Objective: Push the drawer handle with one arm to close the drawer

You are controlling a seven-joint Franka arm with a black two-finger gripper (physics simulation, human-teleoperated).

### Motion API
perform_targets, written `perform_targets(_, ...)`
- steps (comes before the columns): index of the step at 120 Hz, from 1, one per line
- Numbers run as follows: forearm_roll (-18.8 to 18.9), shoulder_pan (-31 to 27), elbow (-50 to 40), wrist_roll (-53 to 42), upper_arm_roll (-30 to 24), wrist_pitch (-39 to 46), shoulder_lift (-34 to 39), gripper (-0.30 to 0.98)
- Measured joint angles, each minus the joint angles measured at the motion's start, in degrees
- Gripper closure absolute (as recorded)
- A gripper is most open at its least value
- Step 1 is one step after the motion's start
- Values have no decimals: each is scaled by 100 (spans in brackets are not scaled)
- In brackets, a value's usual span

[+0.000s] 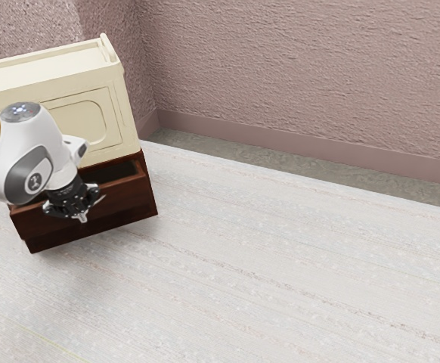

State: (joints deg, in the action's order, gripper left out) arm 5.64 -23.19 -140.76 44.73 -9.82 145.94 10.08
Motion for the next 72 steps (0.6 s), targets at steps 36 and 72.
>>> perform_targets(36, 45, -19, 362, -241, 198, -9, -321, 79)
perform_targets(72, 60, -8, 779, -530, 333, -22, -663, 79)
